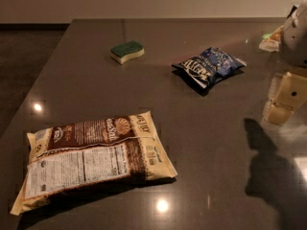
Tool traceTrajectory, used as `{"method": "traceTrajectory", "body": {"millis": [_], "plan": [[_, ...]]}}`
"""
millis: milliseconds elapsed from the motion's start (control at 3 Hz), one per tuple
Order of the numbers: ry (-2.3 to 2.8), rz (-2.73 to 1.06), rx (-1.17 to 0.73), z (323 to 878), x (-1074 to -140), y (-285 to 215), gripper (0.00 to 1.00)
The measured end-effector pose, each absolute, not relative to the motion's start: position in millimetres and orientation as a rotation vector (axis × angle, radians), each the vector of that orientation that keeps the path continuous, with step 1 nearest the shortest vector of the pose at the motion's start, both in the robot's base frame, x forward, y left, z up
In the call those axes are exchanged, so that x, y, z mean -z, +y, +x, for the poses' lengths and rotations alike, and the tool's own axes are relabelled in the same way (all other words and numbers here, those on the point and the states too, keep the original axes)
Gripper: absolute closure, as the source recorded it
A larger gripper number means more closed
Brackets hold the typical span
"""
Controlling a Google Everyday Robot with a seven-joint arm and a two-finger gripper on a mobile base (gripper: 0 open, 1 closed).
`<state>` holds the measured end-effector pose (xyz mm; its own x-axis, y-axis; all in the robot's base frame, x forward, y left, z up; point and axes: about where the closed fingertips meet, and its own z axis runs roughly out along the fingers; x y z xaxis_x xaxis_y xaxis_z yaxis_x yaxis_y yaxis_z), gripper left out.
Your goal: Pick brown chip bag
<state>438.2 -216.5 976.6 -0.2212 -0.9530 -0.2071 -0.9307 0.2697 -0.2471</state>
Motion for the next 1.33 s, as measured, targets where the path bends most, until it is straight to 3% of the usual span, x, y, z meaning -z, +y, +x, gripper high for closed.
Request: {"method": "traceTrajectory", "body": {"millis": [333, 1333], "plan": [[2.227, -1.725, 0.11, 438, -978, -215, 0.0], [1.969, -1.973, -0.107, 434, -958, -105, 0.0]]}}
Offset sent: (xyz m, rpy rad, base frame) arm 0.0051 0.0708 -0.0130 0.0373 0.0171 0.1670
